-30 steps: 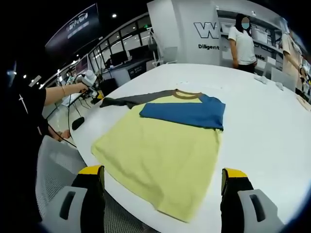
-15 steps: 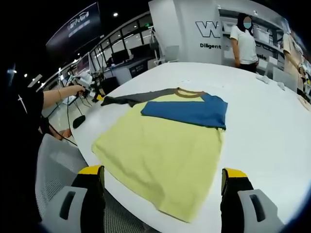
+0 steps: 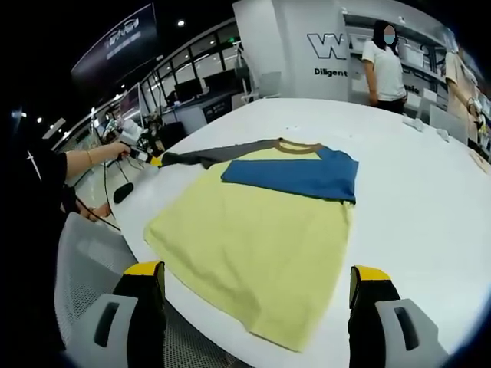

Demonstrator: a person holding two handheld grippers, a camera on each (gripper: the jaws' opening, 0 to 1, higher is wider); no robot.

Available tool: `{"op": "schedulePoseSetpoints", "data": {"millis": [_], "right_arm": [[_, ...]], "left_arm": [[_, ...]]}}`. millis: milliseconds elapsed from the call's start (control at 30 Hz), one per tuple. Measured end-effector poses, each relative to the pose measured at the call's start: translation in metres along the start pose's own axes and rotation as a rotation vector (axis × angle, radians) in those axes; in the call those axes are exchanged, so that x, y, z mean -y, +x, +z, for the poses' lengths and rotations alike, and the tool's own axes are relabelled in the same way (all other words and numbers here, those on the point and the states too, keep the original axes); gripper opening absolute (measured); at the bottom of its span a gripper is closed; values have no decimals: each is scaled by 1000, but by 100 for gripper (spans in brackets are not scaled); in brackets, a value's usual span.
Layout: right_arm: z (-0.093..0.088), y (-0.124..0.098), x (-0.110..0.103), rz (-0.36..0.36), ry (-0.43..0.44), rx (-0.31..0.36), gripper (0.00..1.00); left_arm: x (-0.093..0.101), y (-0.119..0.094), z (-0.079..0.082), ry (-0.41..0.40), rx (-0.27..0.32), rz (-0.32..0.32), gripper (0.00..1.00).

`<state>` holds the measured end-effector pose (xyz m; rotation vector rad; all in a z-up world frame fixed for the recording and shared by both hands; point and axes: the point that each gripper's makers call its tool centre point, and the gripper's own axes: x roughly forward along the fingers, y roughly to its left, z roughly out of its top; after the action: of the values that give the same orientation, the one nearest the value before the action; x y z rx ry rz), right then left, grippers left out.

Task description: Fold the garment on the visible template until the final outline fits inside the template.

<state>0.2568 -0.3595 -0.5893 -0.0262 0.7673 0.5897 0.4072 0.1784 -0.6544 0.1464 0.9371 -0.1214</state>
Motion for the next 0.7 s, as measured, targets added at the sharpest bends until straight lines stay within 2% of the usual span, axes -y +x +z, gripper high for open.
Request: {"op": "schedulePoseSetpoints", "data": {"millis": [300, 433, 567, 700], "right_arm": [[-4, 0, 3, -11, 10, -8, 98], [-3, 0, 5, -16, 12, -3, 98], [-4, 0, 5, -16, 13, -7, 98], [-5, 1, 4, -13, 15, -8, 97]], "left_arm": [[5, 9, -8, -72, -10, -14, 28], [2, 8, -7, -76, -2, 11, 23], [4, 9, -6, -94, -4, 0, 24], [2, 9, -7, -146, -3, 0, 20]]}}
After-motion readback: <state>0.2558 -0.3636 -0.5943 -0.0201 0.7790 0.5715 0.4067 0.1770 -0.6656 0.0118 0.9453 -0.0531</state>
